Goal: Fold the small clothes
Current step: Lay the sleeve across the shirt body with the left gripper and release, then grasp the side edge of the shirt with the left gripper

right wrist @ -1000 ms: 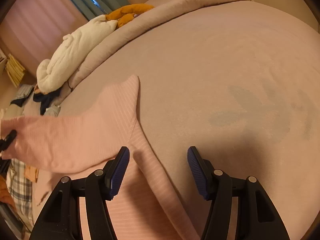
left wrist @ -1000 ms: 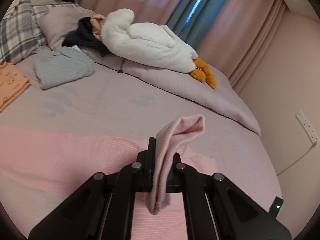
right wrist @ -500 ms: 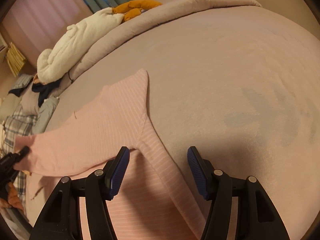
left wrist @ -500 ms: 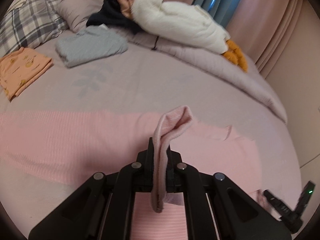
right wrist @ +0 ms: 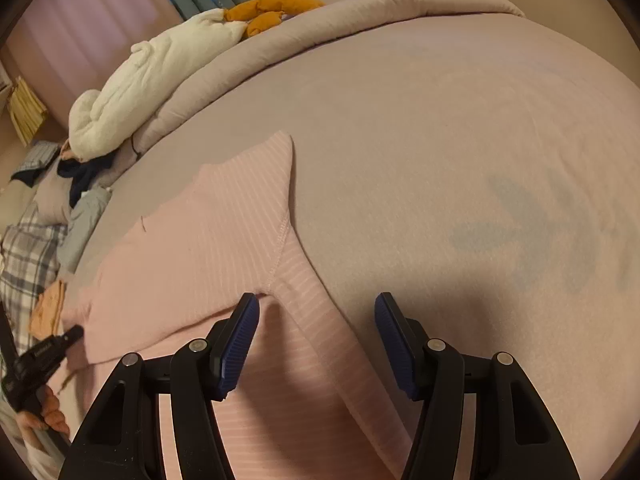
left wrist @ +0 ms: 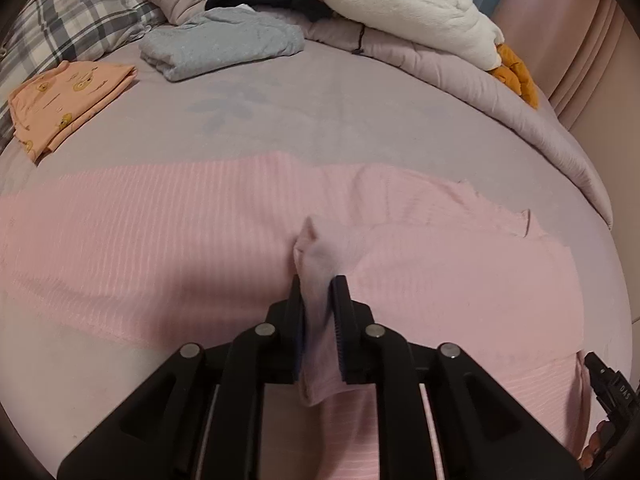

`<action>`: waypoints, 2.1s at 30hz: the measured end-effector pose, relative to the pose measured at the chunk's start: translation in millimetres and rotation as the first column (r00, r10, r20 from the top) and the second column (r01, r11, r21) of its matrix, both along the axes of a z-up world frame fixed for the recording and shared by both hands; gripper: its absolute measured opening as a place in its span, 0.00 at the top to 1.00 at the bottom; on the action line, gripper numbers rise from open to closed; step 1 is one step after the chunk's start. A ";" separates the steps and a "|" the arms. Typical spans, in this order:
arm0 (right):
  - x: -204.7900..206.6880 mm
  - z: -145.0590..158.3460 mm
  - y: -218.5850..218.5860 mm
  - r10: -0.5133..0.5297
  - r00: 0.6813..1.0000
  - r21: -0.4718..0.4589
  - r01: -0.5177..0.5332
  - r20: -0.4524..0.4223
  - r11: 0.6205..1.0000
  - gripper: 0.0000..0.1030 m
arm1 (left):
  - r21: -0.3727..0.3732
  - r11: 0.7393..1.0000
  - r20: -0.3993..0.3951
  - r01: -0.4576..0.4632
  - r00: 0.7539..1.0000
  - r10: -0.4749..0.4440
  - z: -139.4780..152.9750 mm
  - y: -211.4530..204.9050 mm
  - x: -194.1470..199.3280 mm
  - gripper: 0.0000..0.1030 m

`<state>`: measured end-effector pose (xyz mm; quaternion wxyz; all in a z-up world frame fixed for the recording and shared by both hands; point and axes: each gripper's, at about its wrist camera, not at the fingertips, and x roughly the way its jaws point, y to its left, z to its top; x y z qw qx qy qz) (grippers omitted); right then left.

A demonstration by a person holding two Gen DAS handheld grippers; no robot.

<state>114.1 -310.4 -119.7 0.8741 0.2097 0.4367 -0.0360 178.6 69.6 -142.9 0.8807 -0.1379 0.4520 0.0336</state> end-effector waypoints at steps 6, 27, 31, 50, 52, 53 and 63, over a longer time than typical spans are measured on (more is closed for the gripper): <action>1.0 -0.6 1.5 0.000 1.000 -0.017 0.000 -0.006 1.000 0.42 | 0.000 0.998 0.004 -0.060 0.998 0.060 -1.0 18.0 -8.9 0.80; -16.7 51.6 22.4 0.048 0.996 -0.171 -0.033 0.081 0.985 0.42 | -0.065 0.990 0.042 -0.123 0.991 0.126 40.7 37.6 -55.7 0.37; -30.3 80.4 35.4 0.104 0.983 -0.184 -0.075 0.154 0.980 0.33 | -0.073 0.993 0.096 -0.095 0.990 0.102 70.0 33.8 -77.4 0.20; -59.8 94.5 113.1 0.318 0.924 -0.204 -0.276 0.214 0.939 0.10 | -0.155 0.945 0.108 -0.287 0.946 0.305 49.3 91.4 -152.8 0.01; -61.6 92.8 113.2 0.318 0.924 -0.197 -0.279 0.211 0.940 0.10 | -0.176 0.923 0.115 -0.341 0.925 0.363 46.4 106.9 -159.4 0.01; -64.4 93.0 113.3 0.317 0.925 -0.195 -0.278 0.210 0.940 0.10 | -0.183 0.913 0.120 -0.364 0.914 0.388 45.5 113.3 -161.2 0.02; -75.0 84.1 103.4 0.259 0.948 -0.180 -0.226 0.185 0.957 0.10 | -0.336 0.794 0.103 -0.507 0.818 0.566 17.0 174.9 -150.0 0.07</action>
